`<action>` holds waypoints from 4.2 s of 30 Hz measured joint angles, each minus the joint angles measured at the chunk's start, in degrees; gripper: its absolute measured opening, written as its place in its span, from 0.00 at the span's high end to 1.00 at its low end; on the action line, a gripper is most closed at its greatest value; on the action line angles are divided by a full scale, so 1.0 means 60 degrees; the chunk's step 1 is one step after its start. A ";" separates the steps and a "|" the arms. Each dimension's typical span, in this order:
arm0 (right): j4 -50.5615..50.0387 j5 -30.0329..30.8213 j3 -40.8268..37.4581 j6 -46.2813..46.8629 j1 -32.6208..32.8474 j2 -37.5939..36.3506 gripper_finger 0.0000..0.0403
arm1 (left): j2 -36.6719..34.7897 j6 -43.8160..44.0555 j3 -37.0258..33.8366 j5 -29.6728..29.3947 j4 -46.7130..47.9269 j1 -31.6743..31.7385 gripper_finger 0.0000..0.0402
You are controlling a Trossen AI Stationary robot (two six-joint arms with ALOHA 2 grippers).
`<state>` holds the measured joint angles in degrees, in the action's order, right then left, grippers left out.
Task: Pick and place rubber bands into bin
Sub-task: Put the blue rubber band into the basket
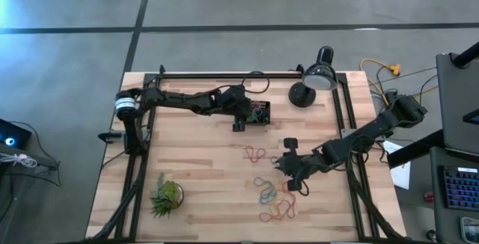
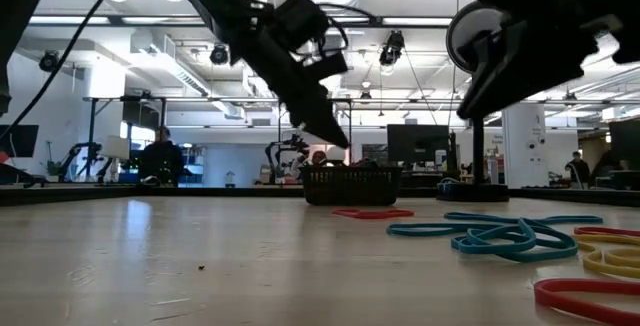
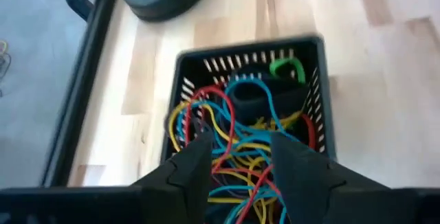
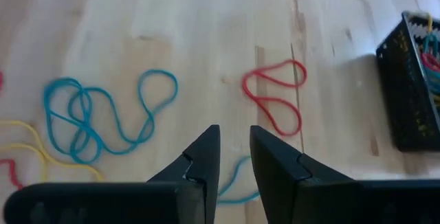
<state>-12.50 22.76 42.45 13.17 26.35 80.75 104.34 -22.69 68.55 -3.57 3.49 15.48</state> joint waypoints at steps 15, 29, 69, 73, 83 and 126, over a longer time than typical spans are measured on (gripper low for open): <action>0.1091 0.0420 -0.1676 0.2052 -0.0237 0.0015 0.80 | -0.2355 0.1229 -0.1059 0.0550 0.1318 -0.2484 0.65; 0.2401 -0.0617 -0.2549 0.3784 -0.0481 0.0084 0.51 | -0.2726 0.2475 -0.2258 0.0554 0.0689 -0.4579 0.65; 0.1422 -0.0237 -0.0496 0.2606 -0.1228 0.3120 0.98 | -0.2734 0.2723 -0.2691 0.0521 0.0211 -0.4997 0.65; 0.1183 0.0390 0.0146 0.1269 -0.1232 0.3218 0.98 | -0.2734 0.2723 -0.2694 0.0521 0.0211 -0.4997 0.65; 0.0734 0.2443 0.1943 -0.1622 -0.1267 0.3222 0.98 | -0.2737 0.2723 -0.2746 0.0521 0.0247 -0.4997 0.65; 0.0718 0.1373 0.4558 -0.6261 -0.5810 0.3166 0.98 | -0.2737 0.2680 -0.3041 0.0525 0.0180 -0.4997 0.65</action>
<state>-8.19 31.00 69.79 -24.40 -8.51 99.74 87.92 -6.61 50.30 -0.43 4.57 -14.50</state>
